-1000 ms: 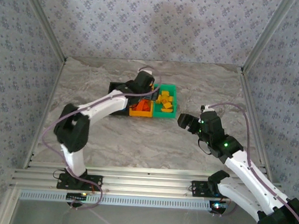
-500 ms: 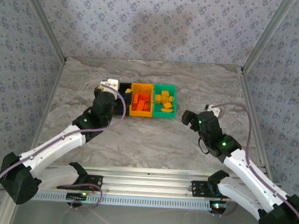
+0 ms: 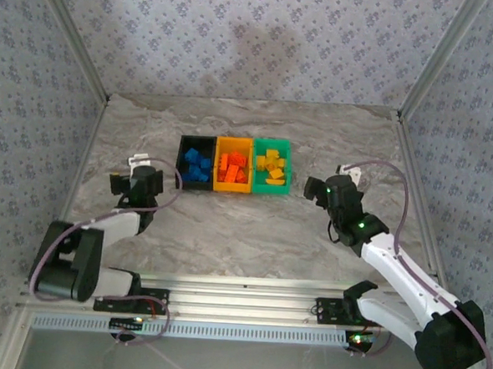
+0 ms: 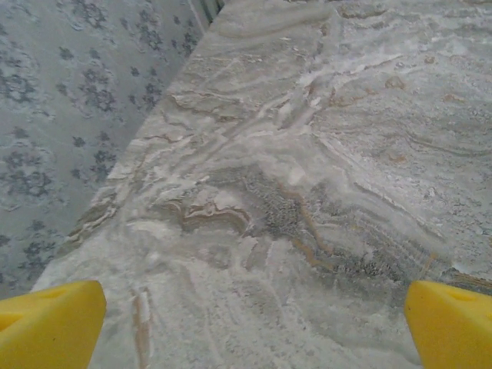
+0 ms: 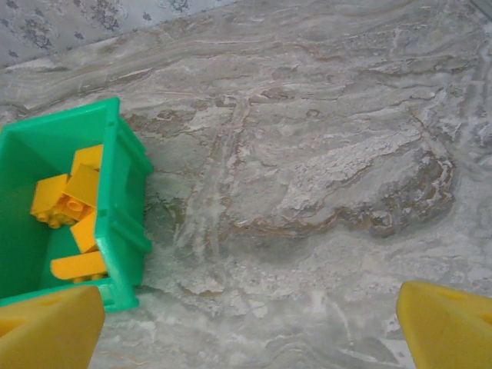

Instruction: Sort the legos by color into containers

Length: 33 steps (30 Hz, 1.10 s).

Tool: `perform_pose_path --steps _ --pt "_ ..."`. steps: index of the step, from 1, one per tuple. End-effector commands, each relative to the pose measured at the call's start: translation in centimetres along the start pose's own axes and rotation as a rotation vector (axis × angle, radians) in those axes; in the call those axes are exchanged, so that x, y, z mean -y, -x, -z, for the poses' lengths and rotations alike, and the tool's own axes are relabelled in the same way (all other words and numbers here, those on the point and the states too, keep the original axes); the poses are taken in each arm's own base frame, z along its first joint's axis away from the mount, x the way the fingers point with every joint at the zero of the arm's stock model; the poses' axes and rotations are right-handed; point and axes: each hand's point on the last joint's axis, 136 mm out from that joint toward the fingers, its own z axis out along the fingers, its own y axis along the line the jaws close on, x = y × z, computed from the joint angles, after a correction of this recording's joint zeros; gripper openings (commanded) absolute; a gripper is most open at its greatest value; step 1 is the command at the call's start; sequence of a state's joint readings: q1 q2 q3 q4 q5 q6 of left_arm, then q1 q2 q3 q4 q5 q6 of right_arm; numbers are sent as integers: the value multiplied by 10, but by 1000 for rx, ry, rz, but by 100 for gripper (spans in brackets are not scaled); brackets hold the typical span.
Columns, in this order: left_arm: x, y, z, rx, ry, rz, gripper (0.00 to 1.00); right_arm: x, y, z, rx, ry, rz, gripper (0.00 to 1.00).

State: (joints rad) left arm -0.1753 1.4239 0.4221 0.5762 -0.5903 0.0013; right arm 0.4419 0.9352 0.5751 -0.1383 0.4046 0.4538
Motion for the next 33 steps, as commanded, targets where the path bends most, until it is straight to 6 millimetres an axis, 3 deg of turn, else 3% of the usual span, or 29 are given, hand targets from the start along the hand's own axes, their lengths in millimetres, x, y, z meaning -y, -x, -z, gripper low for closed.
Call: perform_pose_path --steps 1,8,11,13,18,25,33 --pt "5 33 -5 137 -65 92 100 9 10 1 112 1 46 100" --pt "8 24 -9 141 -130 122 100 52 26 -3 238 -96 46 100" --pt "14 18 -7 237 -219 152 99 74 31 -15 264 -156 120 100" --pt "19 11 -11 127 -226 126 100 90 28 -28 275 -207 110 100" --pt "-2 11 -24 114 -137 202 100 93 21 -66 268 -187 208 100" --pt "0 10 -24 98 -146 194 100 98 -8 -114 189 -130 226 100" --pt "0 11 -24 102 -147 194 100 100 -8 -115 158 -107 204 100"
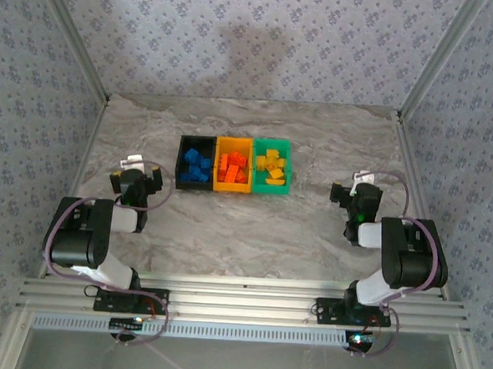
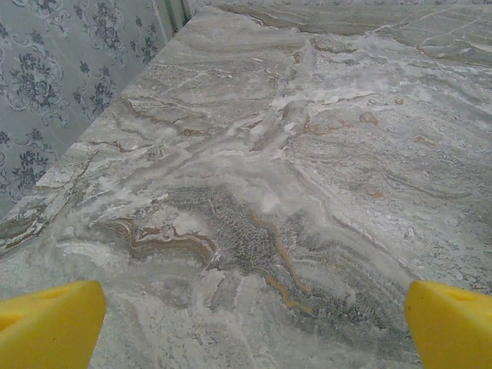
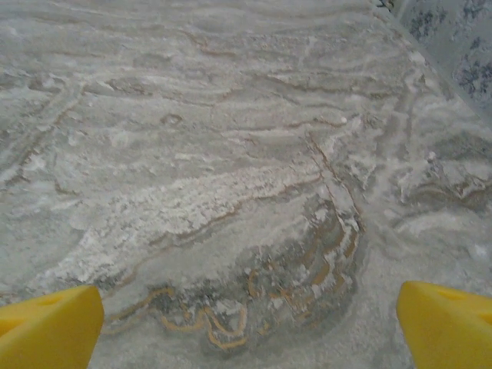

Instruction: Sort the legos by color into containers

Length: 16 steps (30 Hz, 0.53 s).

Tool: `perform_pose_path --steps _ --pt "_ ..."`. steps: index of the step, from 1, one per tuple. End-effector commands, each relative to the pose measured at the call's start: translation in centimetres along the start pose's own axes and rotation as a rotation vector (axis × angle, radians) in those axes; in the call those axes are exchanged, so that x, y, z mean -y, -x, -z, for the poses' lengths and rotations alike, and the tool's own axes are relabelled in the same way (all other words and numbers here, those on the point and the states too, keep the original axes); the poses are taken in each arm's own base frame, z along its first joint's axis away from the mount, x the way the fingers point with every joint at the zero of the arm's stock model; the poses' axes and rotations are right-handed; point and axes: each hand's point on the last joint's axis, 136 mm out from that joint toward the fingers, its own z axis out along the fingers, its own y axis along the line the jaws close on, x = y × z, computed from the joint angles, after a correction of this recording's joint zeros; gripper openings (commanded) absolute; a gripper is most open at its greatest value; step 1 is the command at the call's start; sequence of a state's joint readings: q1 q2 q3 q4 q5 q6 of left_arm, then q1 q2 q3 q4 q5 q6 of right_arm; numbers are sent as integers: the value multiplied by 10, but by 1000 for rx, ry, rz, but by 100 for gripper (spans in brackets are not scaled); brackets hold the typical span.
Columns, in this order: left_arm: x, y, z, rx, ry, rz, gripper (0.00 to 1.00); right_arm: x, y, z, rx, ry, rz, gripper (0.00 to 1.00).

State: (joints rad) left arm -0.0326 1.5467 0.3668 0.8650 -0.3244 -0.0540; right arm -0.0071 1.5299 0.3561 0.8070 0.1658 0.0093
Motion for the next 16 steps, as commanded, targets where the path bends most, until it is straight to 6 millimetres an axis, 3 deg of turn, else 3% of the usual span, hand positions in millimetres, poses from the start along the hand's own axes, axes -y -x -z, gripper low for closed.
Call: perform_pose_path --steps 1,16 --pt "2 15 -1 35 -11 31 100 -3 19 -1 55 20 4 100" --pt "5 14 -2 33 -27 24 100 -3 20 -1 60 21 5 100"
